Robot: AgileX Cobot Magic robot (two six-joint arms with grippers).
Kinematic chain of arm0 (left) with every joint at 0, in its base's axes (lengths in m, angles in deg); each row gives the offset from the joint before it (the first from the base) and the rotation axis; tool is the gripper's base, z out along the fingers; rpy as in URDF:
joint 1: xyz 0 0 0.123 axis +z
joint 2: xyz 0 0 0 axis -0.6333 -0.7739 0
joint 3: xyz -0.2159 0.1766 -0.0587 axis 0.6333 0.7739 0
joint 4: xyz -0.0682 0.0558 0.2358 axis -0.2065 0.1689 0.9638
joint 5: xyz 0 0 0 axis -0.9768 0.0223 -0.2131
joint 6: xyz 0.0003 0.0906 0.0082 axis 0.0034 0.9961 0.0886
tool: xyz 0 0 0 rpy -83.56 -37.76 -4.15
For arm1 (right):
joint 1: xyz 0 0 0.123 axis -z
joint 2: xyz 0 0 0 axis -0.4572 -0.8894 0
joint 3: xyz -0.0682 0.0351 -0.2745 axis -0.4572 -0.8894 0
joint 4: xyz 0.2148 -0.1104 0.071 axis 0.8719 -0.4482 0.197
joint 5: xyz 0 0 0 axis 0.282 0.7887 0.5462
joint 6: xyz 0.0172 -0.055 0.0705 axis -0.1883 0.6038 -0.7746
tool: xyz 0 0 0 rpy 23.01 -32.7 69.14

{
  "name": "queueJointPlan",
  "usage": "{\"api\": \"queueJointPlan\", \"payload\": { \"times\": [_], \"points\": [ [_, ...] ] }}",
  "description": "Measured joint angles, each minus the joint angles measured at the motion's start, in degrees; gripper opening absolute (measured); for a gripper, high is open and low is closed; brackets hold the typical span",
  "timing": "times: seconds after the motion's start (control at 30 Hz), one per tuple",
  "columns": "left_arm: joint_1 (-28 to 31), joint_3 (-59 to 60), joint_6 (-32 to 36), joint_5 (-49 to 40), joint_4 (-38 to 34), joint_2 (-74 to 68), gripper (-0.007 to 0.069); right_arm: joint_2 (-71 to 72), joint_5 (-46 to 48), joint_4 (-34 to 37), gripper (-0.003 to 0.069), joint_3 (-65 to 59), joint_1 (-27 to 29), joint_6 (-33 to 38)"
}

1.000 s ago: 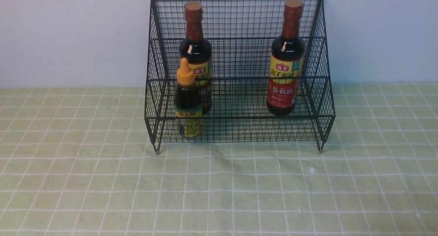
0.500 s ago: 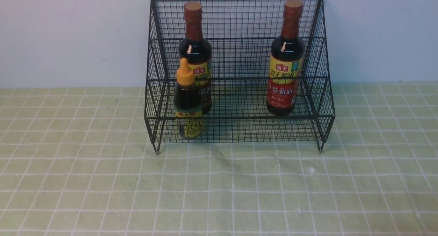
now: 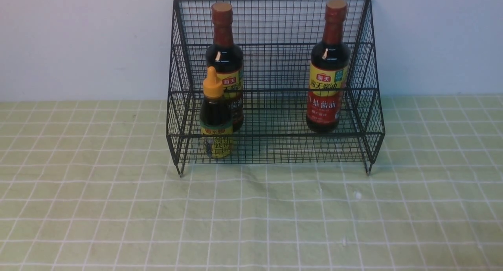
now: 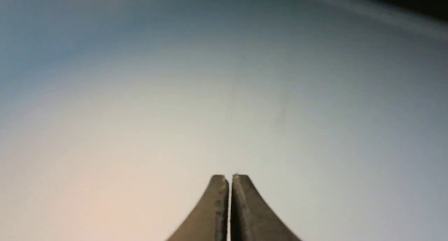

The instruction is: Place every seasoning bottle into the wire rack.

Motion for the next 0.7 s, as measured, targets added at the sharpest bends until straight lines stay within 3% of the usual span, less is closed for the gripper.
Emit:
{"api": "queueJointPlan", "payload": {
  "times": [0.1, 0.17, 0.3, 0.43, 0.7],
  "points": [
    [0.0, 2.9, 20.5, -10.4, -6.3, 1.8, -0.0007, 0.0, 0.0, 0.0, -0.0014, 0.0, 0.0, 0.0],
    [0.0, 7.2, 25.7, -16.9, -7.2, 4.4, -0.0007, 0.0, 0.0, 0.0, -0.0014, 0.0, 0.0, 0.0],
    [0.0, 20.8, 25.2, -20.2, -3.2, 11.1, -0.0007, 0.0, 0.0, 0.0, -0.0014, 0.0, 0.0, 0.0],
    [0.0, 37.9, 19.5, -17.0, 2.0, 19.5, -0.0007, 0.0, 0.0, 0.0, -0.0014, 0.0, 0.0, 0.0],
    [0.0, 73.5, 14.8, -13.7, 3.8, 36.6, -0.0007, 0.0, 0.0, 0.0, -0.0014, 0.0, 0.0, 0.0]
  ]
}}
